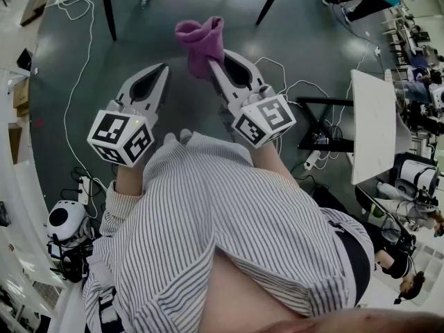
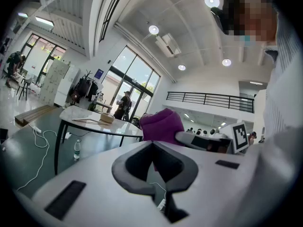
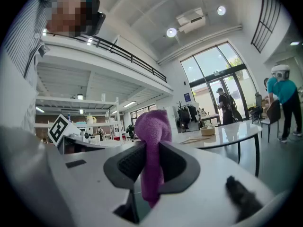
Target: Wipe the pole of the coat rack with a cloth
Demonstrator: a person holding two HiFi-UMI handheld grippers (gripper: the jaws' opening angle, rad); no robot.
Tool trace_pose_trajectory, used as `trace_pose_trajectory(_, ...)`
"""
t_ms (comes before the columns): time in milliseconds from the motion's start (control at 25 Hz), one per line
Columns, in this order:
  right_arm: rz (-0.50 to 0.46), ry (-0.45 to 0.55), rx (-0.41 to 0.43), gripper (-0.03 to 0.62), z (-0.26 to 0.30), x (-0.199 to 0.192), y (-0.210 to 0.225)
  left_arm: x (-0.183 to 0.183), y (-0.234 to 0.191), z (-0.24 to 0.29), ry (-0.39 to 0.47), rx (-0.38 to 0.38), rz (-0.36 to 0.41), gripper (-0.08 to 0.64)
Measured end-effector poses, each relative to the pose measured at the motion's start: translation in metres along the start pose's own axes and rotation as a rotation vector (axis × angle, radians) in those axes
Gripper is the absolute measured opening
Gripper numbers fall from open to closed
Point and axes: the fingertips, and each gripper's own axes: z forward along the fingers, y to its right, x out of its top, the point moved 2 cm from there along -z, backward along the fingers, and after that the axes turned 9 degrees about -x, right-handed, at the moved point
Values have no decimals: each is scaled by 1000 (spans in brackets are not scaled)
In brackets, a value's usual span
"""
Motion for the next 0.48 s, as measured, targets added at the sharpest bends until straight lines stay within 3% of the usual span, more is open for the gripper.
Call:
trace_pose_trajectory(200,-86,-30,11,80,-4,-1,-3,-5,10,4,-8,0,3,11)
trace_pose_trajectory(480,-74,-65,-3,79,-3,-6,14,-5,11,14,-15,14,8,11)
